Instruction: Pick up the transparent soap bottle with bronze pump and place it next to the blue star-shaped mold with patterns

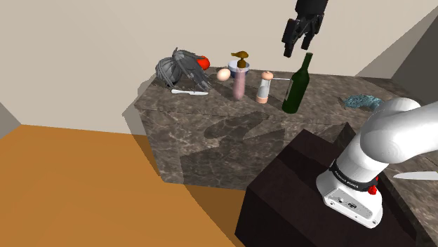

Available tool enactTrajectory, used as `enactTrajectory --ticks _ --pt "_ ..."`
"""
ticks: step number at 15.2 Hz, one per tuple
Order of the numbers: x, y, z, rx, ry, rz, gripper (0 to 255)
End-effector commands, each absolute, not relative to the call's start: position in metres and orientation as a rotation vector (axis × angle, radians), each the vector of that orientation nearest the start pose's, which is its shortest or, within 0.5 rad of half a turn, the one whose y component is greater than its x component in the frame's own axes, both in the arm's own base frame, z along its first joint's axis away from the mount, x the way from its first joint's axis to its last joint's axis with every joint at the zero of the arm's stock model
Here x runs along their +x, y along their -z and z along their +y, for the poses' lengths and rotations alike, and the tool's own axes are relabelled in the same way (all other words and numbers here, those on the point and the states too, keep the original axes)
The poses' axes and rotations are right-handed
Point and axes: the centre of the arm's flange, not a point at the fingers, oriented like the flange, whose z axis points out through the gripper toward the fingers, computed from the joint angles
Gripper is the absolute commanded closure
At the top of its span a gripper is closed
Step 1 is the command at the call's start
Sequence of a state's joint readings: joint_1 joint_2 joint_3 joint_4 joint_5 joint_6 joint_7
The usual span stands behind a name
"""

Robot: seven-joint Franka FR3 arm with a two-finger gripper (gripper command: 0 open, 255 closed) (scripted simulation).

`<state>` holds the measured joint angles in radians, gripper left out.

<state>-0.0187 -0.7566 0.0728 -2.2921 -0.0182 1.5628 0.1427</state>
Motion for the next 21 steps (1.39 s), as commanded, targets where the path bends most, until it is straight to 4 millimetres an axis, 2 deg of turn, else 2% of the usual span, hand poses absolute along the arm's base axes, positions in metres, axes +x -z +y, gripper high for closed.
enactTrajectory --ticks 1,21 --pt "0.315 -0.61 0.023 -3.202 0.051 0.173 0" --pt "0.539 -0.542 -0.1 -3.157 0.073 0.103 0"
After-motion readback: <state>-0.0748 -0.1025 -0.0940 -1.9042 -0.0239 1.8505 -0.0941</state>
